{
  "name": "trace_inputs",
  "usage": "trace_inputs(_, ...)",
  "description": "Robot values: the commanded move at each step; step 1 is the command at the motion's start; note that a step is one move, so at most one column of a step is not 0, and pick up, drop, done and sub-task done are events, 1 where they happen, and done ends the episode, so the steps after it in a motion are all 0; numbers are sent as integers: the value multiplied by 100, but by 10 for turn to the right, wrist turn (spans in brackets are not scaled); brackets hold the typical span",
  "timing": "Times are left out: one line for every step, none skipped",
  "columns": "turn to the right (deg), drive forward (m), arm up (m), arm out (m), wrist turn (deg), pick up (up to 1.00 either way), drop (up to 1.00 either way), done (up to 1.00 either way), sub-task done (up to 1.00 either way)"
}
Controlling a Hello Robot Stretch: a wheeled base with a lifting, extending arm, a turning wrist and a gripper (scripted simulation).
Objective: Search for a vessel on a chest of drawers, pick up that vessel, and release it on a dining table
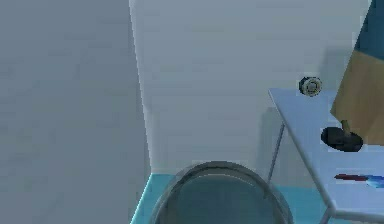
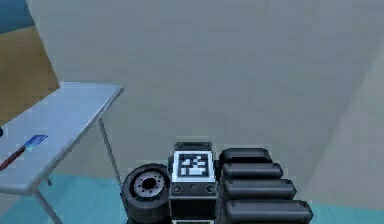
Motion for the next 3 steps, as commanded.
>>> trace_inputs(60,0,0,0,0,0,0,0,0)
trace_inputs(-450,0,0,0,0,0,0,0,0)
trace_inputs(420,0,0,0,0,0,0,0,0)
